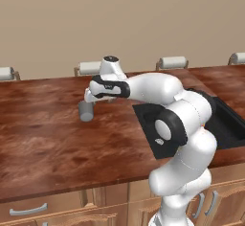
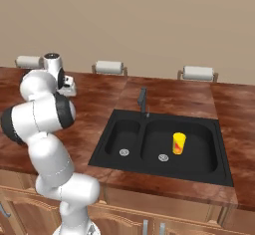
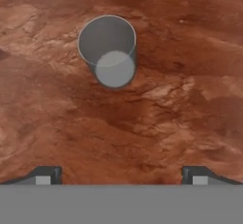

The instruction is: Move any existing items from the left basin to the right basin for drying. Then move the glass cup from the counter to the left basin of the sink for washing.

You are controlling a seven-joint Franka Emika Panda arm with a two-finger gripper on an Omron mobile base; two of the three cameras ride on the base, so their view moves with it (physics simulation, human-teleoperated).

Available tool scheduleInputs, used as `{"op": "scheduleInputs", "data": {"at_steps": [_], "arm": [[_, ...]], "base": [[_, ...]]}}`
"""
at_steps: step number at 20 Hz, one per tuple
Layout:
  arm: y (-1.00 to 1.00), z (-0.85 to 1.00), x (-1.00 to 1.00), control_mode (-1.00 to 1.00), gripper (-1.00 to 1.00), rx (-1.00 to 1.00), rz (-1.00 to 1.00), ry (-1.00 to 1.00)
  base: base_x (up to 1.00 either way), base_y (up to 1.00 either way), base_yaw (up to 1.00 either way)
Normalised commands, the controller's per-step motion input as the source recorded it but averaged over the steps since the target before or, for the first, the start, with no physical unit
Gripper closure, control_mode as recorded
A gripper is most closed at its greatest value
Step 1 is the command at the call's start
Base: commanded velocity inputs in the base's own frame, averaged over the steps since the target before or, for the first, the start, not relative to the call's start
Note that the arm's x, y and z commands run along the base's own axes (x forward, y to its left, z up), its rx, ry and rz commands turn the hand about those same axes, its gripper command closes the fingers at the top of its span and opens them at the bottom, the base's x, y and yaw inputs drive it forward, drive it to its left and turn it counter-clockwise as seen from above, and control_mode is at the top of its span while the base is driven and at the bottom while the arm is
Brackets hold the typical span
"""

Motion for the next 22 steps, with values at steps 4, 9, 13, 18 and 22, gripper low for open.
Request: {"op": "scheduleInputs", "data": {"at_steps": [4, 9, 13, 18, 22], "arm": [[0.03, -0.3, 0.3, -1.0, -1.0, 0.09, 0.0, 0.05], [0.02, -0.16, 0.3, -1.0, -1.0, 0.11, 0.0, 0.04], [0.08, -0.12, 0.26, -1.0, -1.0, 0.1, 0.0, 0.02], [0.16, -0.14, 0.31, -1.0, -1.0, 0.06, 0.0, 0.01], [0.14, -0.19, 0.3, -1.0, -1.0, 0.03, 0.0, 0.0]], "base": [[0.0, 0.0, 0.0], [0.0, 0.0, 0.0], [0.0, 0.0, 0.0], [0.0, 0.0, 0.0], [0.0, 0.0, 0.0]]}}
